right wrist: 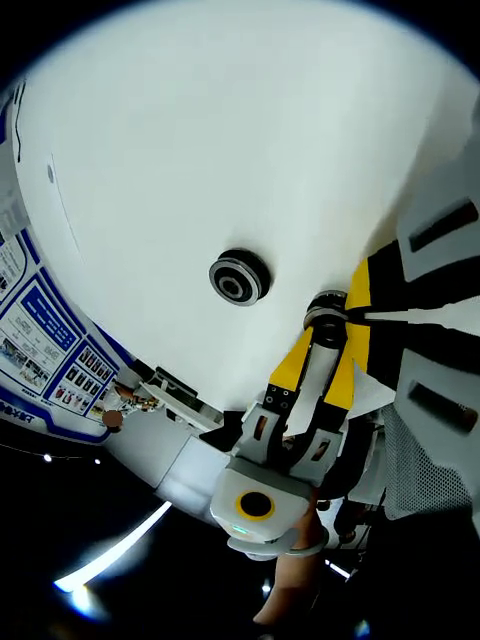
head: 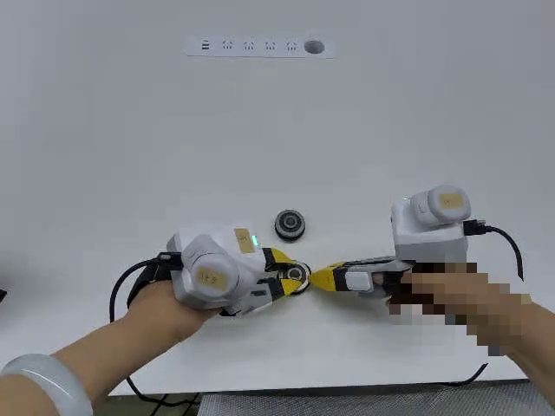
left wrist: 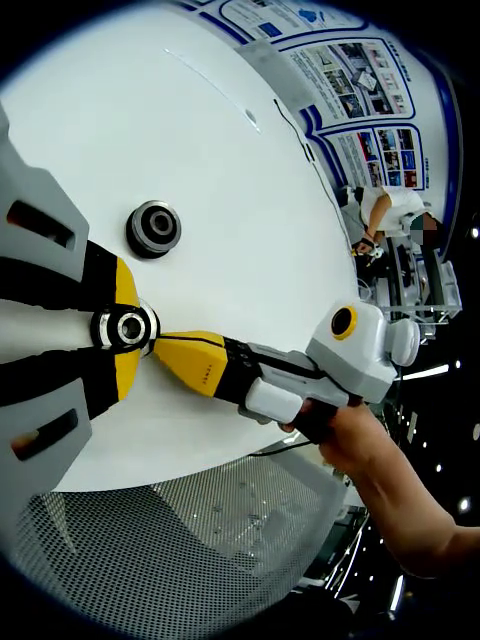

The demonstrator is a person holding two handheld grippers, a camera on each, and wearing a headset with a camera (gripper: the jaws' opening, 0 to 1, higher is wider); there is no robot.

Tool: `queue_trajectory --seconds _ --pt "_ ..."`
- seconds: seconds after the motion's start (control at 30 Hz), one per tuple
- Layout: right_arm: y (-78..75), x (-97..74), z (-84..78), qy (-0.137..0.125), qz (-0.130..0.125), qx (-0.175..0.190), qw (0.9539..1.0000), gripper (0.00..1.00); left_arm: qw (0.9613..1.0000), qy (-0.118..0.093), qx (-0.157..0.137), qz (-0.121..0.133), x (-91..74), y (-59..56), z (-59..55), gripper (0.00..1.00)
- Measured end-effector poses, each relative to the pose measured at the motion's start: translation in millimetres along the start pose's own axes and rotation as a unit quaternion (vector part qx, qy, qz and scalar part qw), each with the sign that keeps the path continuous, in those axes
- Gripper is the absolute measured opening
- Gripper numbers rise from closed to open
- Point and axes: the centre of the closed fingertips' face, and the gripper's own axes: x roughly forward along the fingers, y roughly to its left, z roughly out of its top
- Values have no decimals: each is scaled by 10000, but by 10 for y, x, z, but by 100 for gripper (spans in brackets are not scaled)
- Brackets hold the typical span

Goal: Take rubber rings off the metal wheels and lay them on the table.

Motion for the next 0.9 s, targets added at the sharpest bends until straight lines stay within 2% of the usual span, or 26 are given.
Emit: queue_trajectory --seconds 0.27,0.63,0.9 --pt "-64 -24 20 -288 17 284 9992 2 10000 0 4 -6 1 -3 3 12" --pt "-83 -14 29 -412 -141 320 9985 2 10000 28 26 -9 3 -1 -4 12" --pt "-60 -12 43 -500 -148 379 9979 1 10000 38 38 -9 5 5 -13 12"
